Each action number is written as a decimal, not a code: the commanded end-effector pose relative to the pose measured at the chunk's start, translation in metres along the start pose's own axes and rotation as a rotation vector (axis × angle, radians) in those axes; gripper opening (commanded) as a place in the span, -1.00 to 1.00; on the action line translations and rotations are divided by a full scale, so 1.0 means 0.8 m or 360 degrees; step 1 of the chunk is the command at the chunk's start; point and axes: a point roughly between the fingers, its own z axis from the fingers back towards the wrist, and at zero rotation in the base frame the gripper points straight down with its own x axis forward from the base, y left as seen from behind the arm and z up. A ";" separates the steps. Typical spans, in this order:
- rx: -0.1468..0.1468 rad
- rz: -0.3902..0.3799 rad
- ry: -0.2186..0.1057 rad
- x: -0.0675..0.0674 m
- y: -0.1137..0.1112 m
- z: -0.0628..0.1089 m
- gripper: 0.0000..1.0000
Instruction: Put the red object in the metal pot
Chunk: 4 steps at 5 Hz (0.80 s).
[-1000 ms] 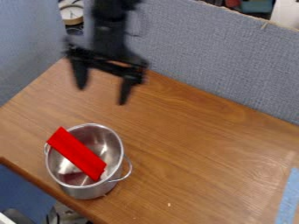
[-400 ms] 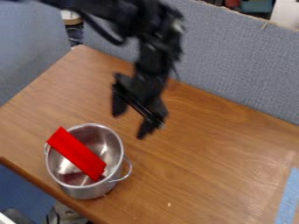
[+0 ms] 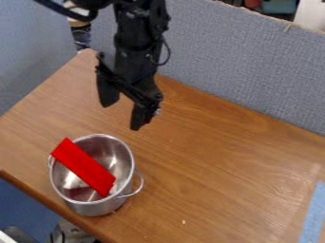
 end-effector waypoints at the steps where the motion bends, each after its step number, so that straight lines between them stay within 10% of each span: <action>1: -0.0034 0.0064 -0.0037 0.022 -0.012 0.006 1.00; 3: -0.0065 0.0070 0.0038 -0.036 -0.076 0.072 1.00; 4: -0.0111 0.0059 0.0058 -0.050 -0.086 0.062 1.00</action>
